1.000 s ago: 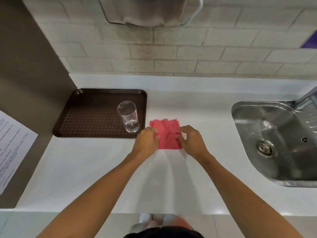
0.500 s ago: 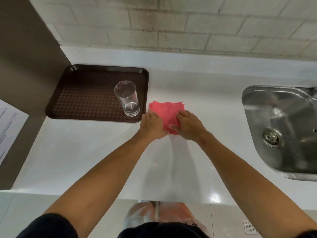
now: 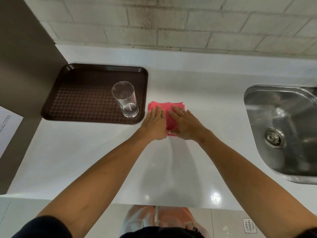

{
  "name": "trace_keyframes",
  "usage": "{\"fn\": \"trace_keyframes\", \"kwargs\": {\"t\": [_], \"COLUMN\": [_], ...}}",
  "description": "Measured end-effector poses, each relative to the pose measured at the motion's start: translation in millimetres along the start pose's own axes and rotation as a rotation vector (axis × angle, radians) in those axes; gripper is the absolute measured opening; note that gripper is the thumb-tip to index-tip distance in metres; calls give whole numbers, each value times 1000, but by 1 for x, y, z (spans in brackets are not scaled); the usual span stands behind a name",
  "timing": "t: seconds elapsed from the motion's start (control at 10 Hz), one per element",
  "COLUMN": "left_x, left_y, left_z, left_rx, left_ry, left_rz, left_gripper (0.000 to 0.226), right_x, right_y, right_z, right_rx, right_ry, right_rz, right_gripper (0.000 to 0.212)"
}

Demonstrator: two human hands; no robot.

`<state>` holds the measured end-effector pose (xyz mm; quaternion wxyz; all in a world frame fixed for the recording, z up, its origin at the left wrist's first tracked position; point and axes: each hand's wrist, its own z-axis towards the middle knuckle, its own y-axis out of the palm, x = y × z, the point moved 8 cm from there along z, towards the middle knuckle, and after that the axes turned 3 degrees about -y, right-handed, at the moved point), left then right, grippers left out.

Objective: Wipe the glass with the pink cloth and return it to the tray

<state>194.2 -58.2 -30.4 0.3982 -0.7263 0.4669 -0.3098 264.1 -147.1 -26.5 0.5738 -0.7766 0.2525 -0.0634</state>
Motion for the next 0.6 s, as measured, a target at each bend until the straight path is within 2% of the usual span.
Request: {"fn": "trace_keyframes", "kwargs": {"t": [0.1, 0.4, 0.5, 0.6], "left_x": [-3, -17, -14, -6], "left_y": [1, -4, -12, -42], "left_z": [5, 34, 30, 19], "left_rx": [-43, 40, 28, 183], "left_ry": [13, 10, 9, 65], "left_rz": [-19, -82, -112, -145], "left_gripper": [104, 115, 112, 81], "right_x": [-1, 14, 11, 6], "right_y": [4, -6, -13, -42], "right_z": [5, 27, 27, 24], "right_rx": [-40, -84, -120, -29], "right_ry": [-19, 59, 74, 69], "right_rz": [-12, 24, 31, 10], "right_gripper": [94, 96, 97, 76]}}
